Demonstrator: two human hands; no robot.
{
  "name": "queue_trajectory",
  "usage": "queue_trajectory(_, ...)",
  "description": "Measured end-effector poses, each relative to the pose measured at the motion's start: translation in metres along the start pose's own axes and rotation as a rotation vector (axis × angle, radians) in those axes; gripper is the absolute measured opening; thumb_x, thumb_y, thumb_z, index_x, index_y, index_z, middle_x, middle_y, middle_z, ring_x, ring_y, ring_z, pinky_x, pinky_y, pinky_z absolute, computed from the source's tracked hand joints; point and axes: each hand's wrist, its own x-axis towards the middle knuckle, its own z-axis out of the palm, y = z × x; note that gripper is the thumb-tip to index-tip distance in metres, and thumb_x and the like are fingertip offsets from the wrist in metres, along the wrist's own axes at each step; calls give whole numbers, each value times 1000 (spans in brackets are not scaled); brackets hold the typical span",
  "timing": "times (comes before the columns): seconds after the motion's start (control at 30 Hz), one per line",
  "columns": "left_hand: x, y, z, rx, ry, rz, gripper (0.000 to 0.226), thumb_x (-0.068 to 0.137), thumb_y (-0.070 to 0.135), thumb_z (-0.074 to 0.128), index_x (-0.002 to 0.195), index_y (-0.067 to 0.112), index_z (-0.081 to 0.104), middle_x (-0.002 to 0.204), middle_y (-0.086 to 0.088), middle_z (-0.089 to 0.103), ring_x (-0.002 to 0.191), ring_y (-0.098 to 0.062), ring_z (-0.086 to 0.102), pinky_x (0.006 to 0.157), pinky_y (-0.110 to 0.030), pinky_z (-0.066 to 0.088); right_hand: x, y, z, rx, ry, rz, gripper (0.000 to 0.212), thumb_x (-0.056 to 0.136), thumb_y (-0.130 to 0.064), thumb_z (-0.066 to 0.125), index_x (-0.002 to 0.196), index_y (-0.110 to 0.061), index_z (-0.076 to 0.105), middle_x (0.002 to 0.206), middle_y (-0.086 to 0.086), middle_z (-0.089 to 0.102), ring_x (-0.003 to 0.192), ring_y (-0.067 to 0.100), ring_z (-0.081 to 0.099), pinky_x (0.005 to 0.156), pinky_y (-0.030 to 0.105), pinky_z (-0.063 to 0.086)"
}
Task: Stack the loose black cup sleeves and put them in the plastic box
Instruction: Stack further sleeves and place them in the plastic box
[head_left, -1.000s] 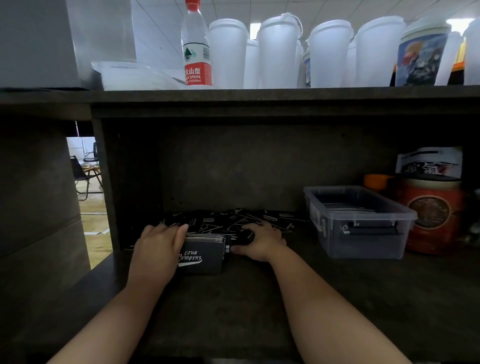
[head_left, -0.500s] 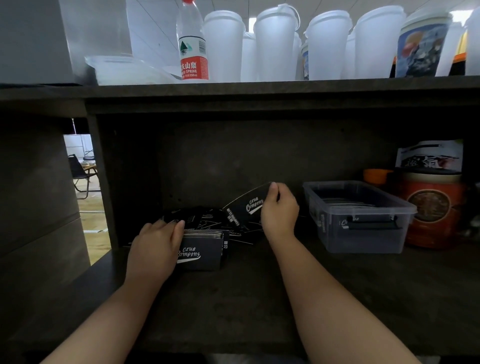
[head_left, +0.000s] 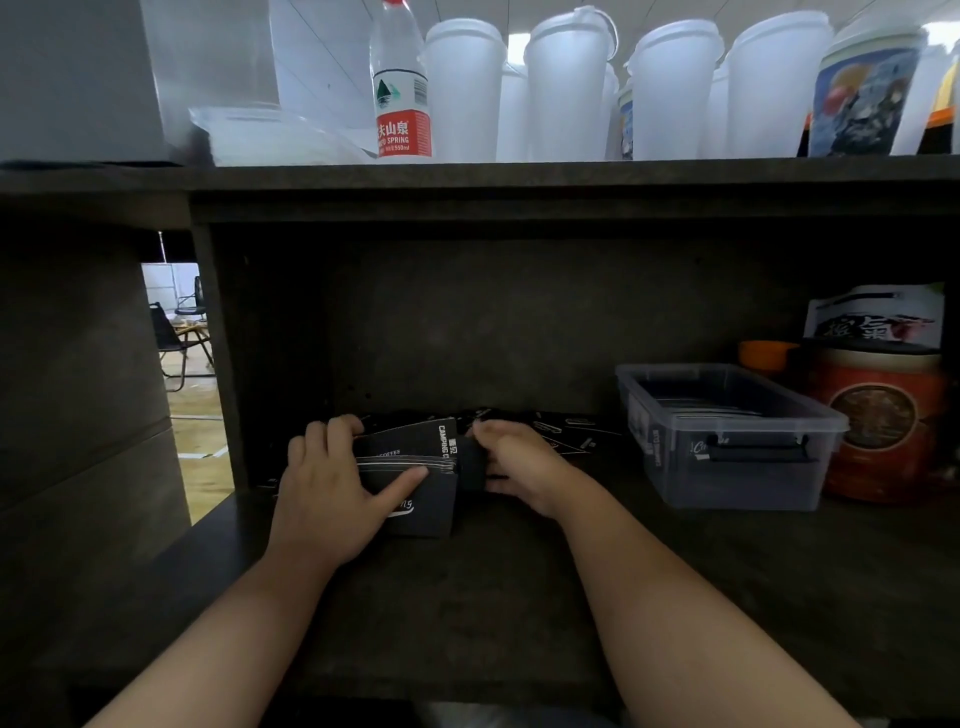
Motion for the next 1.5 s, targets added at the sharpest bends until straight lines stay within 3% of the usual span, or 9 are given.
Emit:
queue_trajectory(0.17,1,-3,2,71,-38,36,81,69,84,32,111,24,66,122,-1,43,111,-24,36,86,-41,47,3,7,5,-66,-214,-37,41,95,-53,48,121,-23,60,118,0,67,112,17,62,99,39,49)
queue_trajectory(0.3,2,-4,2,75,-69,89,78,72,82,29,107,23,66,109,0,62,103,-23,48,81,-38,47,5,13,14,-256,-222,-115,50,76,-54,72,120,-34,57,121,-5,63,112,14,60,100,42,49)
queue_trajectory(0.53,3,-1,0,195,-89,59,78,76,85,21,107,26,62,98,4,65,93,-17,55,74,-35,44,0,4,9,-45,-73,-147,33,99,-47,44,119,-25,60,118,1,65,109,15,63,97,37,51)
queue_trajectory(0.67,2,1,-6,177,35,53,60,84,71,35,105,22,64,98,0,64,93,-21,56,77,-40,44,-3,5,16,-146,-83,-179,30,99,-47,43,115,-28,60,123,-3,61,115,13,56,103,36,46)
queue_trajectory(0.83,1,-1,-1,118,-81,88,54,88,70,33,113,30,61,103,7,65,96,-12,53,73,-33,49,-2,7,21,-363,60,-190,33,102,-39,41,118,-18,60,102,-3,60,95,11,56,89,32,46)
queue_trajectory(1.03,2,-1,-2,150,-108,99,70,74,81,24,106,31,60,99,10,62,93,-11,50,71,-31,47,-7,7,30,-358,-71,-124,53,102,-53,19,136,-26,50,139,-4,47,131,14,40,102,29,30)
queue_trajectory(1.17,3,-4,-4,21,-133,73,63,73,81,28,101,33,57,97,13,58,91,-10,47,77,-37,46,-10,10,46,-94,-130,-70,50,102,-54,22,145,-33,37,151,-3,33,137,16,29,109,34,23)
queue_trajectory(1.4,3,-2,-5,6,-159,94,60,70,82,26,97,38,56,94,19,56,89,-7,45,77,-37,45,-2,3,34,-96,208,-242,26,103,-28,37,114,-25,60,112,-5,60,105,12,56,85,25,43)
queue_trajectory(1.5,4,-1,-5,45,-171,76,68,69,84,22,103,37,58,100,18,58,95,-7,47,82,-37,45,25,-9,-16,-399,408,-155,24,96,-18,45,113,-17,61,113,4,62,105,22,59,87,29,45)
